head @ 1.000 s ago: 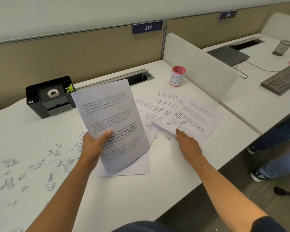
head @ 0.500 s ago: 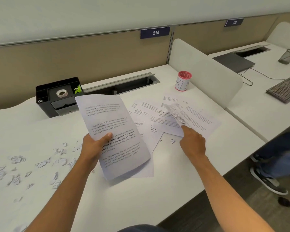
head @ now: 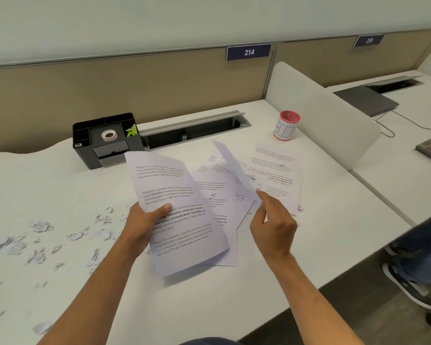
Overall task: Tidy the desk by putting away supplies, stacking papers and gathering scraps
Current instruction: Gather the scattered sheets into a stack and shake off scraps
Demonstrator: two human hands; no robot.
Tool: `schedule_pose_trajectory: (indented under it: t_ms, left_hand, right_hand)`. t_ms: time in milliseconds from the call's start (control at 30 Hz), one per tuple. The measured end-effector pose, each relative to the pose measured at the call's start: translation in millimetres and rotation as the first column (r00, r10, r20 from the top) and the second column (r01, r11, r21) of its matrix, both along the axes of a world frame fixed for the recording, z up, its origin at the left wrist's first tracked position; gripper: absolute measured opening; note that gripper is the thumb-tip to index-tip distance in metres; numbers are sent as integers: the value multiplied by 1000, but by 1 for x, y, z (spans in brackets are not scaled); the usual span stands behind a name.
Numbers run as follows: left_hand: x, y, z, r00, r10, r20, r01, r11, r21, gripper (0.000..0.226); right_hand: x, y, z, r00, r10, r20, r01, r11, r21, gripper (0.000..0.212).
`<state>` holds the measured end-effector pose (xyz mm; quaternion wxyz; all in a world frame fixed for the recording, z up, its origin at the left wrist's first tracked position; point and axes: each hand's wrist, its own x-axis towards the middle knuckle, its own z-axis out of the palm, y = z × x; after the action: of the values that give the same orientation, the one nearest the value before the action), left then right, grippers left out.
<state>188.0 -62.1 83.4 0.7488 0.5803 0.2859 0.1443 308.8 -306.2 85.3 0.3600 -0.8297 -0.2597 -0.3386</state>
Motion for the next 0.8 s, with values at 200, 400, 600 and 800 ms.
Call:
schedule_pose_trajectory:
  t_ms: [200, 400, 600, 800]
  left_hand:
    - [-9, 8, -6, 999, -23, -30, 21, 999, -47, 37]
    - [-20, 19, -16, 997, -4, -77, 1, 999, -44, 32]
    - [-32, 23, -20, 984, 50, -168, -51, 999, -2, 24]
    - [-41, 29, -30, 986, 114, -118, -142, 954, -265, 57]
  right_hand:
    - [-23, 16, -18, 967, 222, 126, -224, 975, 1, 22]
    - [-38, 28, -45, 879, 448, 166, -450, 893, -22, 22]
    - [-42, 29, -79, 822, 561, 100, -547, 826, -139, 25]
    - [-48, 29, -93, 751, 658, 48, -638, 743, -203, 38]
